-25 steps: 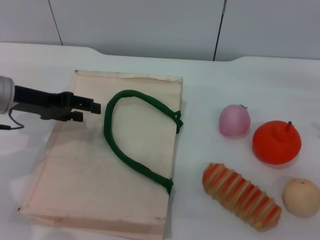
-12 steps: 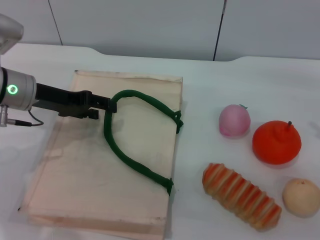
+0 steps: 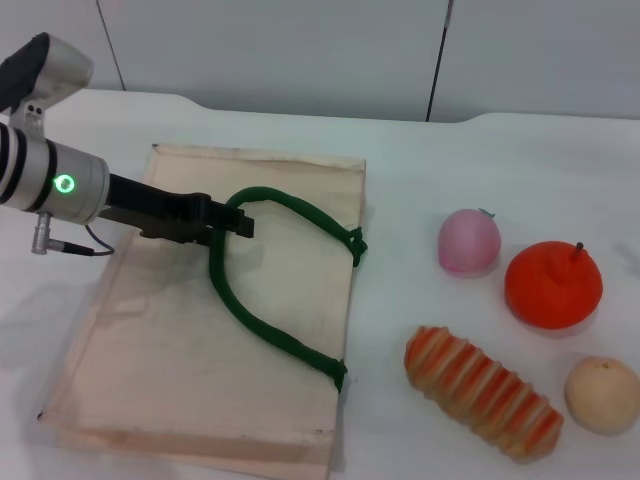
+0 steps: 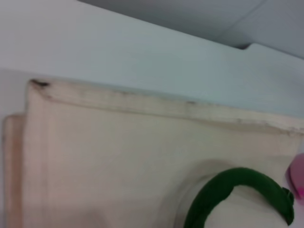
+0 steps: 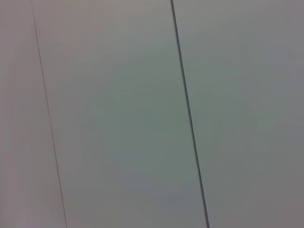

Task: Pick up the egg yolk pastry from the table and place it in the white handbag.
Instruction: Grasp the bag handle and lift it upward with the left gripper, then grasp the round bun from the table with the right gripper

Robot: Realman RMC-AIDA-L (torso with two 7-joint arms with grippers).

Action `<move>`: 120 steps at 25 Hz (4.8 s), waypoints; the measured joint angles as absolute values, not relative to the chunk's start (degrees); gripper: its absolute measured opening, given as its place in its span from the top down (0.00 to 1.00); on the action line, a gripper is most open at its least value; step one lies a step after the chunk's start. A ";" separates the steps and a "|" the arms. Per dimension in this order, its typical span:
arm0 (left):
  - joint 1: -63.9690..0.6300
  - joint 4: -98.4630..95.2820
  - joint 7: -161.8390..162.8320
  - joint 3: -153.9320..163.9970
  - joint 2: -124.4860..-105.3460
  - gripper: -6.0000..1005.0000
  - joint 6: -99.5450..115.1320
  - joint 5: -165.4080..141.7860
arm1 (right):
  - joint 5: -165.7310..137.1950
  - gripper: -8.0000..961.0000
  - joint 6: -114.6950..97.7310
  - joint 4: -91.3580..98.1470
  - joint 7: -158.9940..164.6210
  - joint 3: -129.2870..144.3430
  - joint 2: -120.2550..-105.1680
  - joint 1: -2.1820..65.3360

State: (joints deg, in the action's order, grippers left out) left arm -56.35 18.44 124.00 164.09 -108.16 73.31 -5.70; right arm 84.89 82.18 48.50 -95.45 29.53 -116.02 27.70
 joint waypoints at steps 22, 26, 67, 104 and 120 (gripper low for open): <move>-58.56 17.84 127.08 164.05 -108.91 0.53 70.39 -12.29 | 84.95 0.10 83.49 48.42 -95.36 29.53 -116.11 27.91; -58.65 17.84 127.41 163.99 -108.95 0.76 70.24 -12.77 | 85.33 0.10 83.93 48.42 -95.42 29.53 -116.11 27.93; -48.46 37.92 112.30 164.00 -108.90 0.87 115.39 29.28 | 52.07 0.10 99.37 58.73 -92.17 19.25 -115.71 26.72; -46.32 38.58 114.78 164.00 -108.46 0.88 116.99 33.04 | 34.45 0.11 100.73 57.28 -83.24 35.51 -117.16 29.19; -46.14 38.32 115.14 164.00 -108.37 0.88 116.98 33.05 | 34.55 0.11 96.41 56.15 -79.66 43.69 -117.12 28.94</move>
State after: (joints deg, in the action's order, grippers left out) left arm -46.14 38.32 115.14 164.00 -108.37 116.98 33.05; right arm 34.55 96.41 56.15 -79.66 43.69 -117.12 28.94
